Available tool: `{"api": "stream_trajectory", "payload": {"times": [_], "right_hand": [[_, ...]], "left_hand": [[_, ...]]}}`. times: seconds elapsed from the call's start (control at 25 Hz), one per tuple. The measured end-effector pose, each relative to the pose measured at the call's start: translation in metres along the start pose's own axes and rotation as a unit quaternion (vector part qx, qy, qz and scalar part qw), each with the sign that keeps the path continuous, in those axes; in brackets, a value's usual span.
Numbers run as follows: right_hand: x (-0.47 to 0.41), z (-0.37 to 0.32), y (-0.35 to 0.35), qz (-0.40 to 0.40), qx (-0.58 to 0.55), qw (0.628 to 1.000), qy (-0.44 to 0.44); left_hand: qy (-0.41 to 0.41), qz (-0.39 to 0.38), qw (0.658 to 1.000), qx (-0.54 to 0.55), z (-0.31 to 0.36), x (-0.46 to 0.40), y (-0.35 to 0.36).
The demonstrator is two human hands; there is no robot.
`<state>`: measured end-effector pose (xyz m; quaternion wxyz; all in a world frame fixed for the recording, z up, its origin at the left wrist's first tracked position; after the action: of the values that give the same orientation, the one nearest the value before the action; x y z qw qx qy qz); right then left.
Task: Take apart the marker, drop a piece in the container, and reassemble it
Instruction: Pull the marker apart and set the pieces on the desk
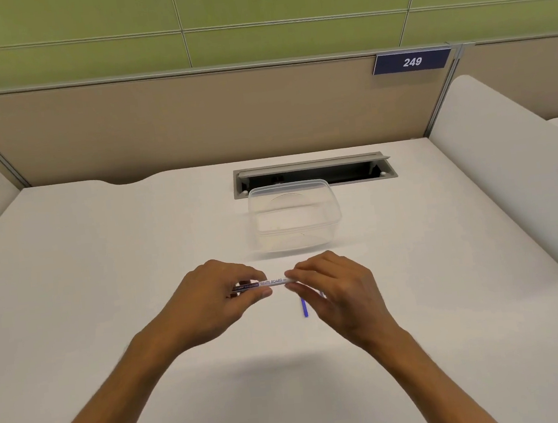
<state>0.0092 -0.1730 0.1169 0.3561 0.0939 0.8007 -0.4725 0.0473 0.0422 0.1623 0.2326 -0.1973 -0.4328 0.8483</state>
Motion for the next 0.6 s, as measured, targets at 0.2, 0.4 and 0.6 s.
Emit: {"api": "stream_trajectory", "payload": {"times": [0.2,0.4,0.6], "right_hand": [[0.002,0.021,-0.010,-0.028,0.034,0.999,0.024],[-0.004,0.018,-0.005,-0.061,0.048,0.996,-0.033],[-0.002,0.022,0.001,-0.098,0.042,0.994,-0.022]], "left_hand": [[-0.042,0.007,0.998,0.044,-0.005,-0.005,-0.003],[-0.043,0.009,0.997,0.062,0.008,-0.015,0.010],[-0.052,0.018,0.990,0.133,0.012,-0.017,0.005]]}}
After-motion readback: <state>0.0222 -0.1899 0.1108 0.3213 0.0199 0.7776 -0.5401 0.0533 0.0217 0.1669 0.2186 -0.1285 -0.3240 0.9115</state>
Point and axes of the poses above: each hand's wrist, its own x-axis away from the middle knuckle, its own y-axis out of the palm, z = x × y, the point moved 1 cm from there along -x, towards the middle knuckle, and after that the axes turned 6 degrees about y, right-handed, at the moved point
